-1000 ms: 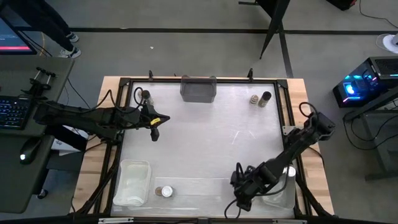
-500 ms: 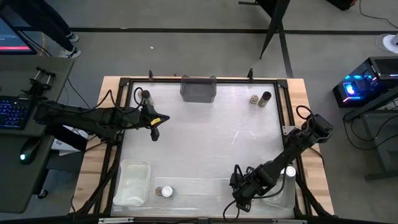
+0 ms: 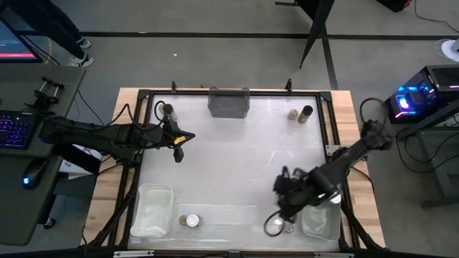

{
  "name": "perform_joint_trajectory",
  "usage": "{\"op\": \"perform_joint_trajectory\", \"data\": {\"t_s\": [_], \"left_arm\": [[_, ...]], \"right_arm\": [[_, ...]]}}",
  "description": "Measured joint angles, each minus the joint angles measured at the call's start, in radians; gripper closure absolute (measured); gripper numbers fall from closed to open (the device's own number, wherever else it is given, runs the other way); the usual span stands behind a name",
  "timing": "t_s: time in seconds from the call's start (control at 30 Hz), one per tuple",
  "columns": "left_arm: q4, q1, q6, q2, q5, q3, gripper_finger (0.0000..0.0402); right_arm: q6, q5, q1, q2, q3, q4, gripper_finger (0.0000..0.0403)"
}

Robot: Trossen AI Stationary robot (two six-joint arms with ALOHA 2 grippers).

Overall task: Sort spices by type
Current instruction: Put the right white seasoning bottle into the gray bin

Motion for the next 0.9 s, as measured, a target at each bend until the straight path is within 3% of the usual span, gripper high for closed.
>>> {"op": "perform_joint_trajectory", "data": {"t_s": [0.27, 0.53, 0.73, 0.9], "left_arm": [[0.000, 0.000, -0.007, 0.000, -0.001, 0.000, 0.0401], [0.001, 0.000, -0.008, 0.000, -0.001, 0.000, 0.0401], [0.001, 0.000, -0.008, 0.000, -0.001, 0.000, 0.0401], [0.001, 0.000, -0.009, 0.000, -0.001, 0.000, 0.0401]], "right_arm": [[0.213, -0.173, 0.191, -0.095, -0.044, -0.118, 0.0212], [0.400, -0.208, 0.342, -0.095, -0.202, -0.026, 0.0212], [0.537, -0.210, 0.406, -0.095, -0.347, 0.124, 0.0212], [0.596, -0.193, 0.451, -0.098, -0.399, 0.132, 0.0212]]}}
